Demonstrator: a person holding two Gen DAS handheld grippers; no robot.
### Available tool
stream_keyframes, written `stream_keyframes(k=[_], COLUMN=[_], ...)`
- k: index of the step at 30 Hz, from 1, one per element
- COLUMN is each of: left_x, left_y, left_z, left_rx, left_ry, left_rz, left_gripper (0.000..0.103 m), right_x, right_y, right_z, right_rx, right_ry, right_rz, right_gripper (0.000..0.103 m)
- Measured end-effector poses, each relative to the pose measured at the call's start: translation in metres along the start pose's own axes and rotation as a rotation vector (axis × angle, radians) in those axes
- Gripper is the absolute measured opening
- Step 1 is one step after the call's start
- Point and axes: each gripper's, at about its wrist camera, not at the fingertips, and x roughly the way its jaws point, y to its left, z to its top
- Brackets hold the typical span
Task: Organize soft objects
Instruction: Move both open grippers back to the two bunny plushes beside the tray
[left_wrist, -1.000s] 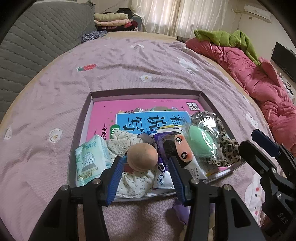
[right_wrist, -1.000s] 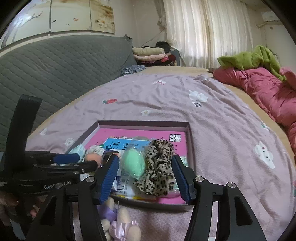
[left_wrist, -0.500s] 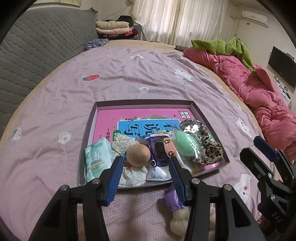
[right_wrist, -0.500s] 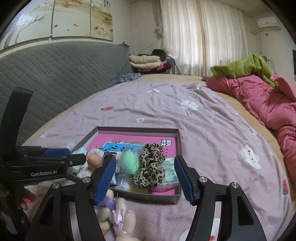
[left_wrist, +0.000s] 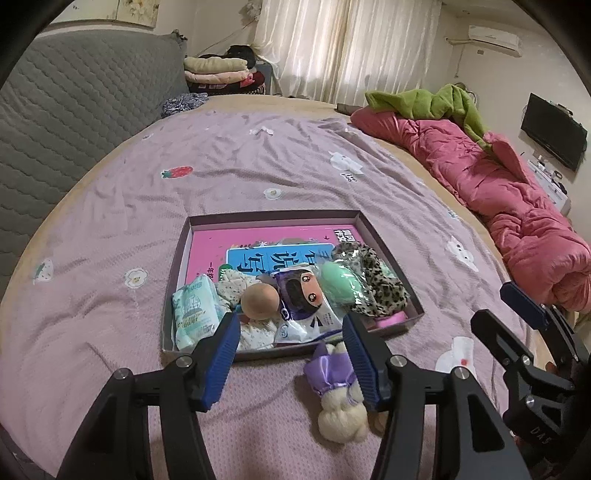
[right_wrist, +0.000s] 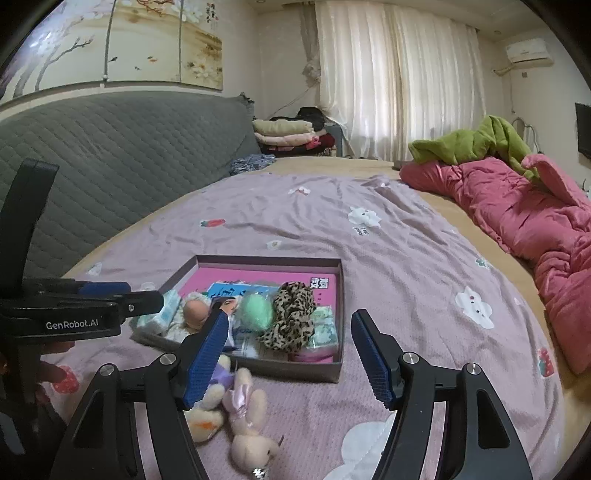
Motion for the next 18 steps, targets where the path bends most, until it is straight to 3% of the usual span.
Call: stream_keyframes(k=[18], left_x=[-0.012], left_y=[0.001], left_z=[-0.035], left_rx=[0.002], left_ry=[0.057], left_rz=[-0.024], left_gripper=[0.062], right_x=[-0.015], right_y=[0.022], right_z=[-0.04], right_rx=[-0.06], right_ry=[0.136], right_rz=[0.006], right_gripper=[0.072])
